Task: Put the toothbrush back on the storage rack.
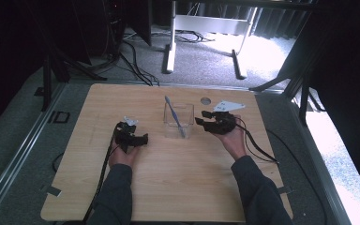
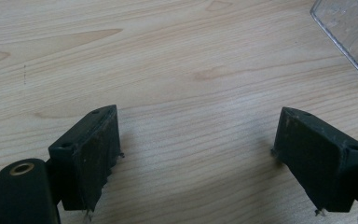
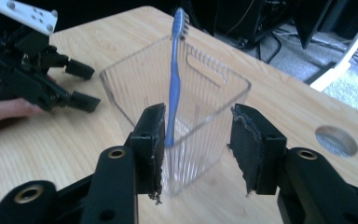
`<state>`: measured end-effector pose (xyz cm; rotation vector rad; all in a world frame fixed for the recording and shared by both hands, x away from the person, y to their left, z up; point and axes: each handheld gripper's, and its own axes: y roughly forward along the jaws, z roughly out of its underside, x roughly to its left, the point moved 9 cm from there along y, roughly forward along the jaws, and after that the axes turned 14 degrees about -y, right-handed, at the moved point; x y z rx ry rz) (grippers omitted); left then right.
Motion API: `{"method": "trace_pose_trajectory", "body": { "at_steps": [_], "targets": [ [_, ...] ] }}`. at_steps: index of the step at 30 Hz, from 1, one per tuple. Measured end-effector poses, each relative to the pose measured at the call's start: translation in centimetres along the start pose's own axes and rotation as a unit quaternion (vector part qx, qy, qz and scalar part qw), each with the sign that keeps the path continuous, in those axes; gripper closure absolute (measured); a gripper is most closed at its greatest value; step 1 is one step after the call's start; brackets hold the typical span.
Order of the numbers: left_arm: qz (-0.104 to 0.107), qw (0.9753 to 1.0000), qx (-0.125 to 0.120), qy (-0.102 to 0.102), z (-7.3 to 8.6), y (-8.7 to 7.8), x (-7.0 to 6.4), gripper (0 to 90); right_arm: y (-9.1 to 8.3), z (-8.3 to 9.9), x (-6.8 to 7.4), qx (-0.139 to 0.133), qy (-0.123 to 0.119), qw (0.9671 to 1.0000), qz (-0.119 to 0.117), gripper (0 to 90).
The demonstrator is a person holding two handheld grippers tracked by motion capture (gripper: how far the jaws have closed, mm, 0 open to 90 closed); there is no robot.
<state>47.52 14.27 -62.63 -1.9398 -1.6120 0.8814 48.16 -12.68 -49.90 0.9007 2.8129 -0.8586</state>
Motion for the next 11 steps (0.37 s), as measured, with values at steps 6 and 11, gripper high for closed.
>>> {"method": "trace_pose_trajectory", "body": {
  "at_steps": [6,11],
  "targets": [
    [0.0,1.0,-0.001,0.0,0.0,0.0,0.0,14.8,-1.0,1.9,0.5,0.026,0.005,0.9996,0.006,48.6],
    [-0.001,1.0,0.0,0.001,0.0,0.0,0.0,14.8,-1.8,3.7,1.3,0.045,0.01,0.9989,0.014,43.8]
  ]
}}
